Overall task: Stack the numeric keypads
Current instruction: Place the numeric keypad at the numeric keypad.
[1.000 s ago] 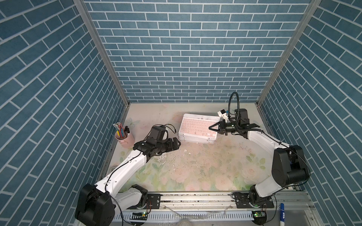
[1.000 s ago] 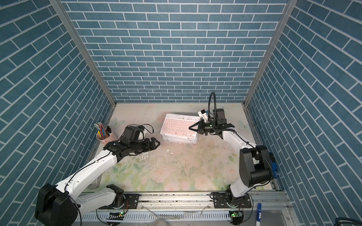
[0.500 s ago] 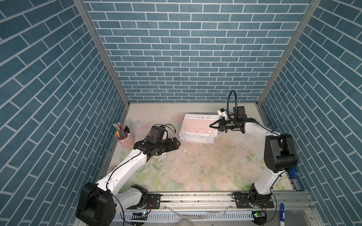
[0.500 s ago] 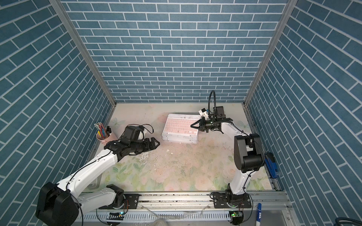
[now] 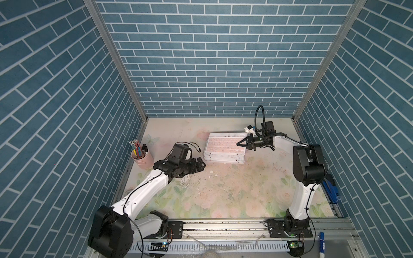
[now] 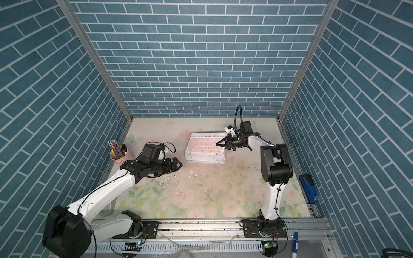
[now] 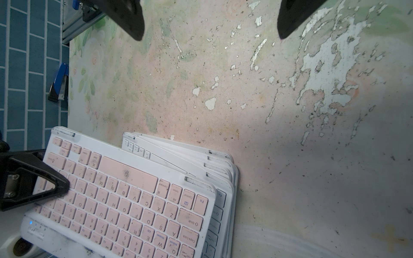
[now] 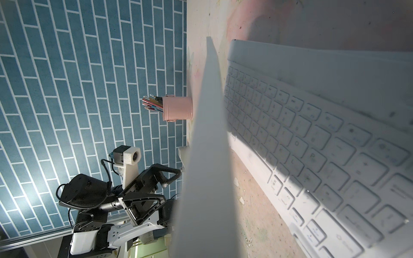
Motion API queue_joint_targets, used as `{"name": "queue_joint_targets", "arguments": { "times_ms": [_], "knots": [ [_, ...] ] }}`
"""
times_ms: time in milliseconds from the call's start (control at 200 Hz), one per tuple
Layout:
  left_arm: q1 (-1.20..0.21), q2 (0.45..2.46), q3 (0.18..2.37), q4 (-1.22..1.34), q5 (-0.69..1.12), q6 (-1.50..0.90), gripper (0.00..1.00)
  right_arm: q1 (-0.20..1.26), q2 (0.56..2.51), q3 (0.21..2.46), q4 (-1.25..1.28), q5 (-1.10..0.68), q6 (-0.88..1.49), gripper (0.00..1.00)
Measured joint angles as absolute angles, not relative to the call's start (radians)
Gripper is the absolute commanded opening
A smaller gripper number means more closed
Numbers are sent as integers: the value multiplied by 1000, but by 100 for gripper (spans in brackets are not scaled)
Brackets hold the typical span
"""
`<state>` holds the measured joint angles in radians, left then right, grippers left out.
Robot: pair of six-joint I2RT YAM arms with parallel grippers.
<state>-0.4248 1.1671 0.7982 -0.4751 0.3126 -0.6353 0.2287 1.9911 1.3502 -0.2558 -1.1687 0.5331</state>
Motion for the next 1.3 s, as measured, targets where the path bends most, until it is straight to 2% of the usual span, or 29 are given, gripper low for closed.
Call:
{"name": "queue_joint_targets", "arguments": {
  "times_ms": [270, 335, 395, 510, 755, 1301],
  "knots": [
    [-425, 1179, 798, -473, 316, -636, 94, 229, 2056, 1399, -291, -1167, 516, 0],
    [-425, 1179, 798, -473, 316, -636, 94, 229, 2069, 1413, -307, -1167, 514, 6],
    [-425, 1179, 798, -473, 316, -636, 94, 229, 2080, 1428, -324, -1166, 509, 18],
    [-425, 1179, 796, -469, 317, -636, 94, 229, 2104, 1458, -359, -1159, 482, 27],
    [-425, 1179, 785, -459, 319, -636, 94, 223, 2111, 1476, -436, -1083, 447, 31],
    [-424, 1163, 754, -448, 318, -640, 94, 187, 2092, 1478, -585, -800, 405, 31]
  ]
}}
